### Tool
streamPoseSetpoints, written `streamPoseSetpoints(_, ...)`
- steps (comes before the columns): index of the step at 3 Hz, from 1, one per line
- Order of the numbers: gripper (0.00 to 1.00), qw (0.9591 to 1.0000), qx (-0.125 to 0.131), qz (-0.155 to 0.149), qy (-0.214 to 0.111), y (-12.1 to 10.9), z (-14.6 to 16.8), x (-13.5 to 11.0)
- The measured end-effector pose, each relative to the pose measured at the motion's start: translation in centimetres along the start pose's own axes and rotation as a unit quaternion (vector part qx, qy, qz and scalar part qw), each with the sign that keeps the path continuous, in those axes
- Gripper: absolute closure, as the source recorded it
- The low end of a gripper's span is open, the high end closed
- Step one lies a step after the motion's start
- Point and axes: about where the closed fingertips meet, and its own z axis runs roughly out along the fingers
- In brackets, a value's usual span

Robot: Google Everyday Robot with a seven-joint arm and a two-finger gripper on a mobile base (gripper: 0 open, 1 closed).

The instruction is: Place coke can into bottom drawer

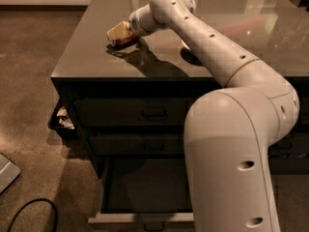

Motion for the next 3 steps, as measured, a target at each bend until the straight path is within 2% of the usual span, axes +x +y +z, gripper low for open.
streamPoseSetpoints(1, 0.63, 0.9999, 0.009, 0.0, 0.014, -0.1, 0.0, 0.2)
streamPoseSetpoints(2, 0.87, 0.9998, 0.018, -0.003, 0.009, -0.1, -1.3, -0.1)
streamPoseSetpoints(3, 1.0, 0.9997, 0.022, -0.007, -0.014, 0.3, -4.6, -0.6)
